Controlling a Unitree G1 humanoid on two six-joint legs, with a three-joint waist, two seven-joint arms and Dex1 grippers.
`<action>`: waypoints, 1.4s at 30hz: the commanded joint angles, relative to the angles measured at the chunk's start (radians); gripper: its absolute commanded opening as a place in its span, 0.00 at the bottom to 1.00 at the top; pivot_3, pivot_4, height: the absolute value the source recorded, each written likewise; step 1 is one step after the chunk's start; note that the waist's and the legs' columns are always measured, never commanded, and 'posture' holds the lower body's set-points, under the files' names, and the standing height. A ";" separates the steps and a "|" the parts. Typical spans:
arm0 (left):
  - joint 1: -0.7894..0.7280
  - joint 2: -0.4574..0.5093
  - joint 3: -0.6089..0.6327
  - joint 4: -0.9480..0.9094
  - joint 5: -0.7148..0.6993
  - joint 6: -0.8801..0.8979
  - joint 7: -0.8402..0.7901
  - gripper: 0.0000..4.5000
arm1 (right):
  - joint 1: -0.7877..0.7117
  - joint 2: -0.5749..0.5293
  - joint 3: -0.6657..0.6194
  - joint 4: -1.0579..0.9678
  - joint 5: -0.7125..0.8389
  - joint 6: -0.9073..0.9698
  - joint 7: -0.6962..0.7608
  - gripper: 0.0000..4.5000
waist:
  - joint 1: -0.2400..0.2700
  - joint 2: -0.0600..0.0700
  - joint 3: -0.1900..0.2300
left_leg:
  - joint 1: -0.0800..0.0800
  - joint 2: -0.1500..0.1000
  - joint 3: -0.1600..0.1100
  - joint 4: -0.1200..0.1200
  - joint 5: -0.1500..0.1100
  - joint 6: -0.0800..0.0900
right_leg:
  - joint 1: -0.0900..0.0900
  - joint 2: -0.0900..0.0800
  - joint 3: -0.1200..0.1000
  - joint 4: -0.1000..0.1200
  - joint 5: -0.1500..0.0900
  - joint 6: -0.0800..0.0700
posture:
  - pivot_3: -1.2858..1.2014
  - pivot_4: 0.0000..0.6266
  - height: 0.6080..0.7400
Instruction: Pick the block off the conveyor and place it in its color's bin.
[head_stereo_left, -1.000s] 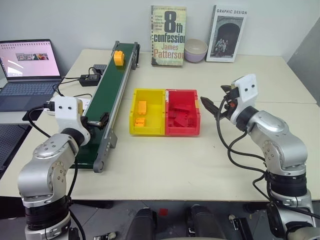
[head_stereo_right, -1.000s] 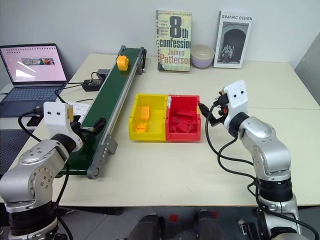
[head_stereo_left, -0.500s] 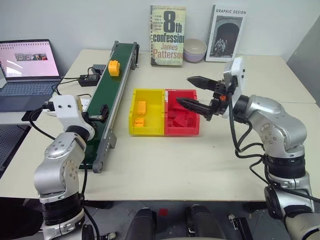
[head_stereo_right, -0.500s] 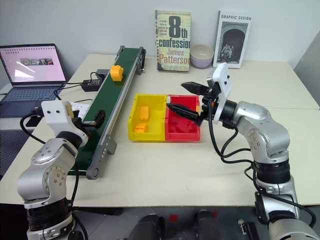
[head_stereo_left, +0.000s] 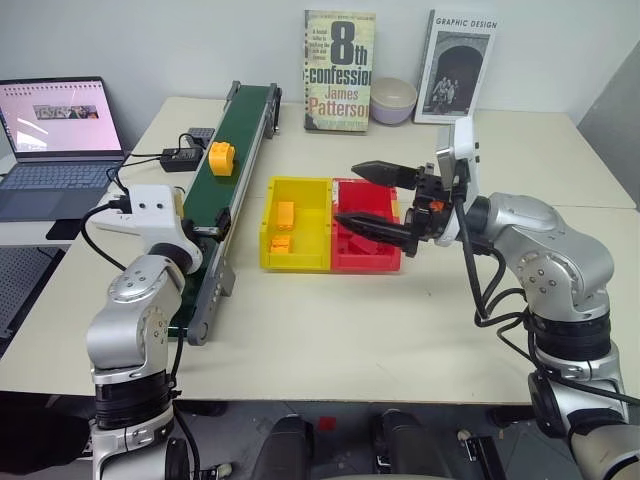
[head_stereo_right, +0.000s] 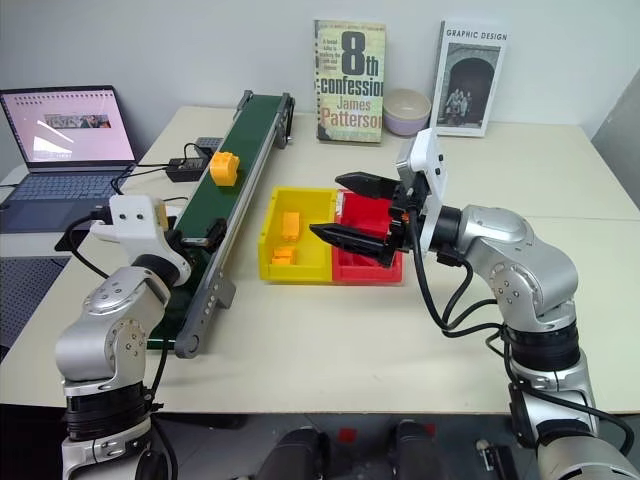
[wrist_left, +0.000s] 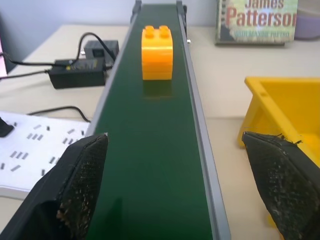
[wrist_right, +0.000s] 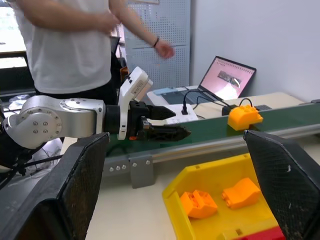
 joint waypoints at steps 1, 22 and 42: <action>-0.054 0.019 -0.008 0.034 0.017 -0.046 -0.011 0.99 | 0.006 -0.008 -0.017 -0.058 0.013 -0.003 -0.027 1.00 | 0.000 0.000 0.000 | 0.000 0.000 0.000 0.000 0.000 0.000 | 0.000 0.000 0.000 0.000 0.000 0.000 | 0.52 0.24 1.00; -0.094 -0.001 0.025 0.161 0.034 -0.060 0.022 0.91 | 0.013 -0.045 -0.035 -0.109 0.070 0.030 -0.071 1.00 | 0.000 0.000 0.000 | 0.000 0.000 0.000 0.000 0.000 0.000 | 0.000 -0.001 0.000 0.000 0.000 0.000 | 0.52 0.24 1.00; -0.092 -0.014 0.043 -0.037 -0.022 0.132 0.080 0.34 | 0.013 -0.063 -0.034 -0.083 0.050 0.000 -0.069 1.00 | 0.000 0.000 0.000 | 0.000 0.000 0.000 0.000 0.000 0.000 | 0.000 -0.001 0.000 0.000 0.000 0.000 | 0.52 0.24 1.00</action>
